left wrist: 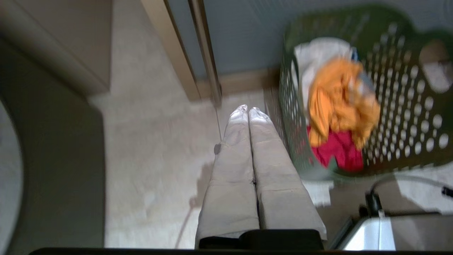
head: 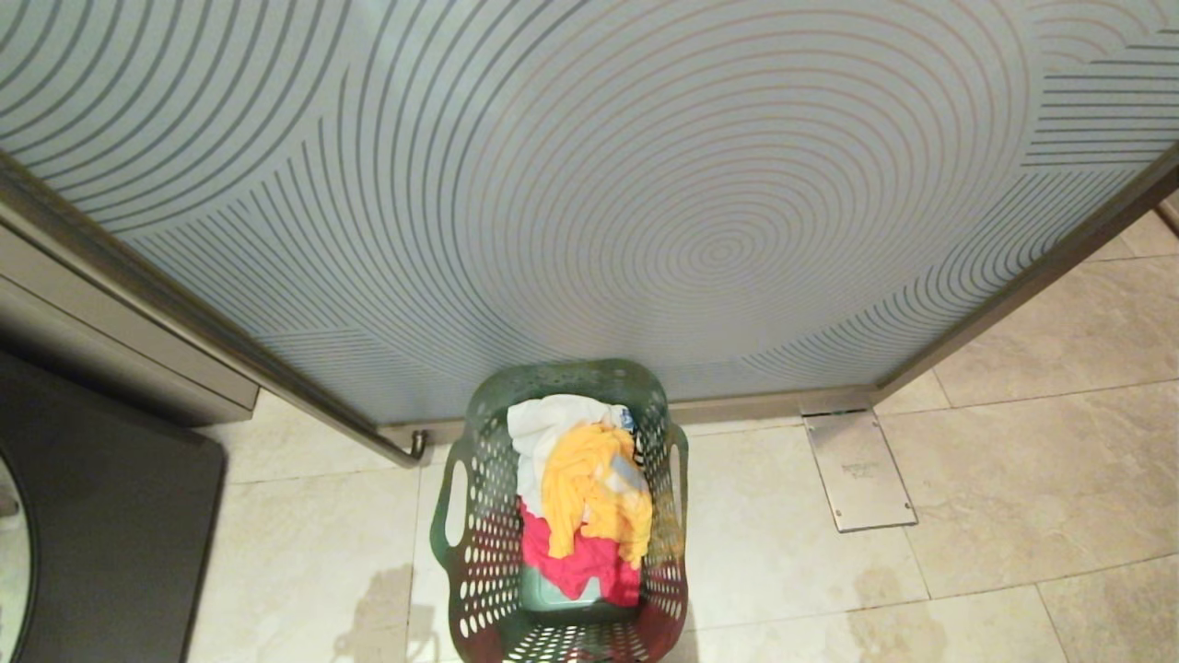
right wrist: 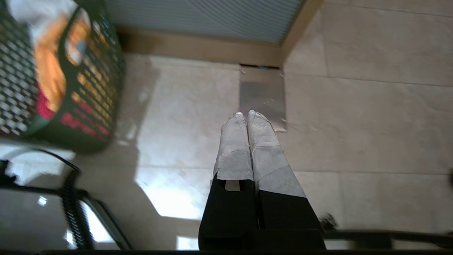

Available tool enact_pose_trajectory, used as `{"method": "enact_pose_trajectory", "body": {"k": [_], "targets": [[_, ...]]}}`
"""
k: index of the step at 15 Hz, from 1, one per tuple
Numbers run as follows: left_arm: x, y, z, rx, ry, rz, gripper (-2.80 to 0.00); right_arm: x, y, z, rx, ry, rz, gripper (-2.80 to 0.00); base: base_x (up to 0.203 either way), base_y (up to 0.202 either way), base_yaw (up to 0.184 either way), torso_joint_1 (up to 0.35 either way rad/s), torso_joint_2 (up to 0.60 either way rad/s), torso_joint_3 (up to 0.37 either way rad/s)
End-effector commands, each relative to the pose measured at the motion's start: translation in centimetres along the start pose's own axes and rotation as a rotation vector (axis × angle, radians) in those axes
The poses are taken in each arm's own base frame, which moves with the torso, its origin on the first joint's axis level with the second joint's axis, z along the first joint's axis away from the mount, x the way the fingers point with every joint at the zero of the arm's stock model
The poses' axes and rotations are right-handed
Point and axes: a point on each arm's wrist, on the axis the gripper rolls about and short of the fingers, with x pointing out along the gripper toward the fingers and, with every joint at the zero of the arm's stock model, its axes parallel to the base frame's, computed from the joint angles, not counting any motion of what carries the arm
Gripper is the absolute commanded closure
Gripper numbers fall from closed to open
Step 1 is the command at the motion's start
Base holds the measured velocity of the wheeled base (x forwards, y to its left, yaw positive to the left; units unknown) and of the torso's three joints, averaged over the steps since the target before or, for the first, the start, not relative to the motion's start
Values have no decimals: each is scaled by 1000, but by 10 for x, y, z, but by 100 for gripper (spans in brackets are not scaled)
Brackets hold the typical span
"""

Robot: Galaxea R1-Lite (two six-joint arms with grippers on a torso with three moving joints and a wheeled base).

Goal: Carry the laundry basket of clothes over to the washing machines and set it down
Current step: Pick up the clothes basket and put it beside the washing machine

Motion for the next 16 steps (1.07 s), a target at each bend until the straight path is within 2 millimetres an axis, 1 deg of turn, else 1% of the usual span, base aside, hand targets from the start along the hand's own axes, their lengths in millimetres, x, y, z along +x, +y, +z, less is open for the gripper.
{"method": "enact_pose_trajectory", "body": {"k": [1, 2, 3, 4, 5, 6, 7, 8, 9, 10, 11, 12, 13, 14, 16], "targets": [[-6, 2, 21, 12, -72, 8, 0, -4, -2, 12, -20, -40, -11, 0, 0, 0, 0, 0, 0, 0], [-13, 4, 41, 20, -115, 10, 0, -10, -5, 31, -26, -78, -24, 0, 0, 0, 0, 0, 0, 0], [-21, 7, 68, 26, -153, 7, 0, -21, -9, 58, -29, -114, -35, 0, 0, 0, 0, 0, 0, 0], [-28, 10, 96, 29, -164, -2, 0, -32, -14, 90, -27, -129, -41, 0, 0, 0, 0, 0, 0, 0], [-23, 12, 118, 27, -124, -15, 0, -33, -18, 115, -18, -94, -36, 0, 0, 0, 0, 0, 0, 0], [-7, 14, 133, 18, -34, -32, 0, -21, -22, 136, 8, 2, -13, 0, 0, 0, 0, 0, 0, 0], [16, 15, 141, 2, 75, -56, 0, 4, -24, 152, 52, 133, 26, 0, 0, 0, 0, 0, 0, 0], [36, 15, 143, -18, 168, -85, 0, 28, -25, 159, 99, 250, 58, 0, 0, 0, 0, 0, 0, 0], [58, 14, 142, -46, 268, -130, 0, 55, -26, 159, 152, 383, 88, 0, 0, 0, 0, 0, 0, 0], [77, 12, 137, -75, 363, -188, 0, 79, -24, 154, 199, 508, 123, 0, 0, 0, 0, 0, 0, 0], [92, 9, 129, -101, 449, -251, 0, 99, -22, 148, 242, 604, 157, 0, 0, 0, 0, 0, 0, 0], [103, 5, 115, -119, 543, -311, -280, 117, -19, 142, 291, 675, 186, 0, 0, 0, 0, 0, 0, 0], [109, 2, 98, -128, 622, -342, -280, 134, -16, 137, 332, 728, 210, -280, 0, 0, 0, 0, 0, 0], [112, 0, 87, -126, 654, -338, -280, 150, -12, 133, 362, 760, 230, -280, 0, 0, 0, 0, 0, 0], [123, -3, 72, -103, 714, -307, -280, 182, 5, 125, 400, 763, 299, -280, 0, 0, 0, 0, 0, 0]]}}
